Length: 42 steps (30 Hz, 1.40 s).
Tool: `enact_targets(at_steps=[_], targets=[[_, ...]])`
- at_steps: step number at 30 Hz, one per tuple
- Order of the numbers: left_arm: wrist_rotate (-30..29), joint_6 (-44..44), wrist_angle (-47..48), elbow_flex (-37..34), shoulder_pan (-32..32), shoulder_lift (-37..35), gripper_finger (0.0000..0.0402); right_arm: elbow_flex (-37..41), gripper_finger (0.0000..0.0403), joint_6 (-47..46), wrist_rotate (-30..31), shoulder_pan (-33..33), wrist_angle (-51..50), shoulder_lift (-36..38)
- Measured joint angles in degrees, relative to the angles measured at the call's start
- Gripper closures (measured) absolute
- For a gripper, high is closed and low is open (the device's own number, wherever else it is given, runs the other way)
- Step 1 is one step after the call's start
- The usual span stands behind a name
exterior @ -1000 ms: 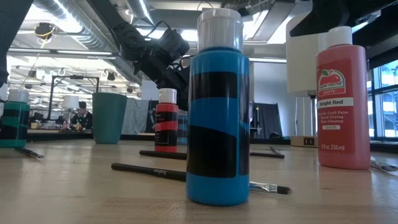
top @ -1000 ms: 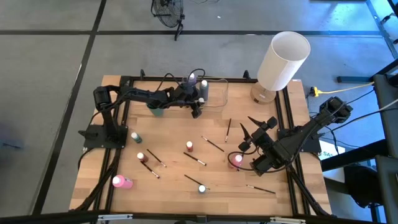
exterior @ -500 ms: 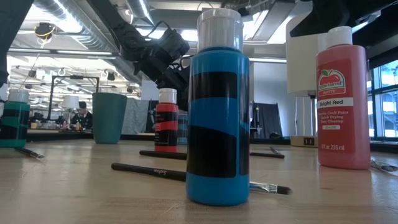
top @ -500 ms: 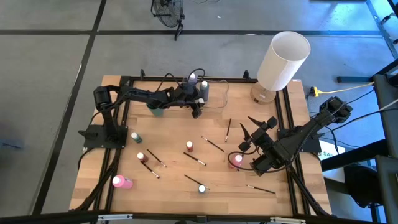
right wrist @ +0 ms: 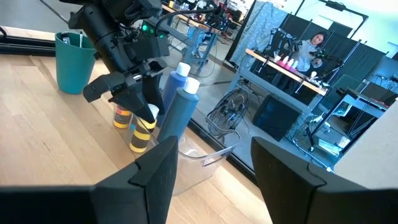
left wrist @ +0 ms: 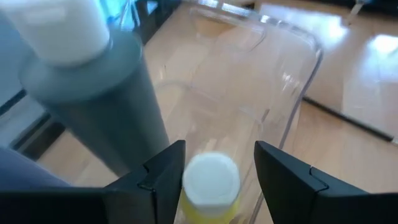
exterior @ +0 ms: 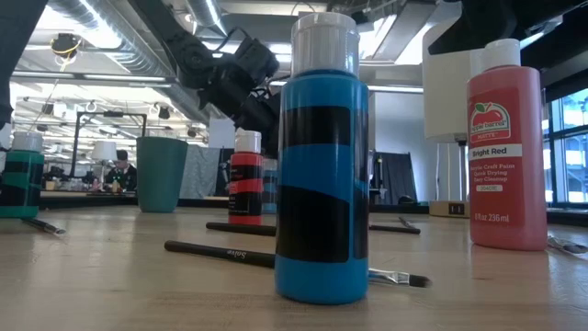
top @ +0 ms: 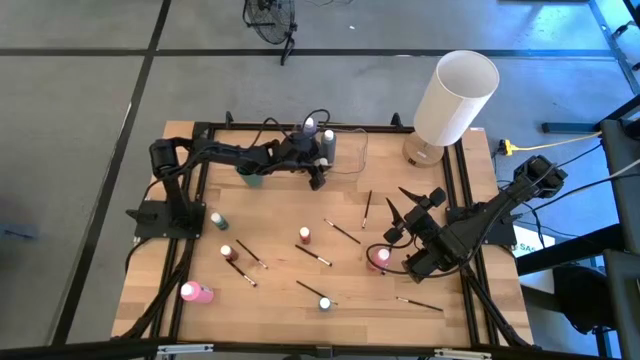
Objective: Pick & Place Paint Supplies
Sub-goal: Put the silver paint brush into the green cup
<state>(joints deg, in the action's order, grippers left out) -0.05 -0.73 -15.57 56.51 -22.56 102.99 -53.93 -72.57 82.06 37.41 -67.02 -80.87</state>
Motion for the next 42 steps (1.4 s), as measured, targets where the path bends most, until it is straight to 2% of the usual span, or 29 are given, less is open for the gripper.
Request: enact_targets(at_steps=[8,15,24,31,38,42], targets=[[-0.20,2.06,0.78,-0.02,0.01,-3.36,0.0214,0.00,0.0197,-0.01,-0.01,0.01,-0.02,-0.02],[-0.28,2.69,4.91,0.00,1.23,-11.53,0.0213,0.00,0.0197,0.02,-0.26,0.01,-0.26,-0.01],[3.43,14.30,15.05,0.00,8.45,-21.53,0.0214,0.00,0.0197,0.02,-0.43,0.02,-0.46,0.00],[1.75,15.61,18.62,0.00,13.40,-22.40,0.0214,0.00,0.0197,-0.01,-0.42,-0.01,-0.42,-0.02],[8.81,20.32,24.87,0.00,16.39,-21.73,0.0217,0.00,0.0197,-0.01,-0.42,0.00,-0.04,0.01],[8.57,22.00,24.16,0.02,17.50,-21.38,0.0217,0.00,0.0197,-0.01,-0.39,0.01,0.00,0.00]])
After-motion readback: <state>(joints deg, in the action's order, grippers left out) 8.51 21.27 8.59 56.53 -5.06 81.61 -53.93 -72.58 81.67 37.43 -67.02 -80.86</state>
